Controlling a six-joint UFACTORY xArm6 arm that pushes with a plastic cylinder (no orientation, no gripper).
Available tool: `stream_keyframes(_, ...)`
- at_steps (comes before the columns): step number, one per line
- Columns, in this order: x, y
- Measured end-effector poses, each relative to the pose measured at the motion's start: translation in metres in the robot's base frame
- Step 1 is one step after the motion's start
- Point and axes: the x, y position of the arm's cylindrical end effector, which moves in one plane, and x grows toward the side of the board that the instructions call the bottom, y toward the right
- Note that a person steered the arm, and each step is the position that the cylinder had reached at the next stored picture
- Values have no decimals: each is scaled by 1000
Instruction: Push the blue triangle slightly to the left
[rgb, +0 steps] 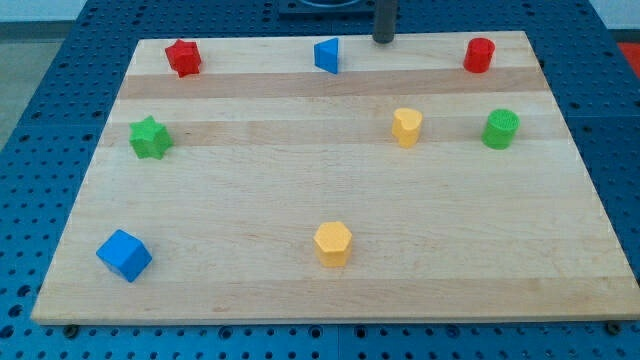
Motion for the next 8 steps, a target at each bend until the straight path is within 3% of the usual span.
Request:
stream_keyframes(5, -3, -17)
stream_keyframes(7, 66, -18)
stream_keyframes(8, 66, -18)
